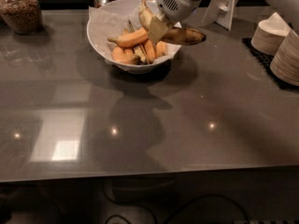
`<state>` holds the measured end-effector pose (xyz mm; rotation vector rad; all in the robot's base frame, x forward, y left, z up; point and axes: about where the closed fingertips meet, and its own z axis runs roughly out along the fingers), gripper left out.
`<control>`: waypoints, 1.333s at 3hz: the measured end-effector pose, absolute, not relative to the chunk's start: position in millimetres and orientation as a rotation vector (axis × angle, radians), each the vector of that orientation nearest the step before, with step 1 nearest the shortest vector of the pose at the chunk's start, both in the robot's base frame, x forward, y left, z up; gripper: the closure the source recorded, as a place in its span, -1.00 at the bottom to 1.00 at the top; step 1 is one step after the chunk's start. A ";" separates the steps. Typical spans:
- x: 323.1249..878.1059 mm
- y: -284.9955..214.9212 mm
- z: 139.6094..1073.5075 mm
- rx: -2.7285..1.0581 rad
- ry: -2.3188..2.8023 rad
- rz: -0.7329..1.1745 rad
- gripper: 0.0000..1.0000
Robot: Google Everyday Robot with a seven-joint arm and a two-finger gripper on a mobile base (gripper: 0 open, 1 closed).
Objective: Pick banana from white bowl
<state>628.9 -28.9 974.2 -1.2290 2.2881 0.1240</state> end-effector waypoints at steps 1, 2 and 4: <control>628.9 -28.9 974.2 -1.229 2.288 0.124 1.00; 628.9 -28.9 974.2 -1.229 2.288 0.124 0.64; 628.9 -28.9 974.2 -1.229 2.288 0.124 -0.31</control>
Offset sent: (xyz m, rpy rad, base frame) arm 0.0000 0.0000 0.0000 0.0000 0.0000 0.0000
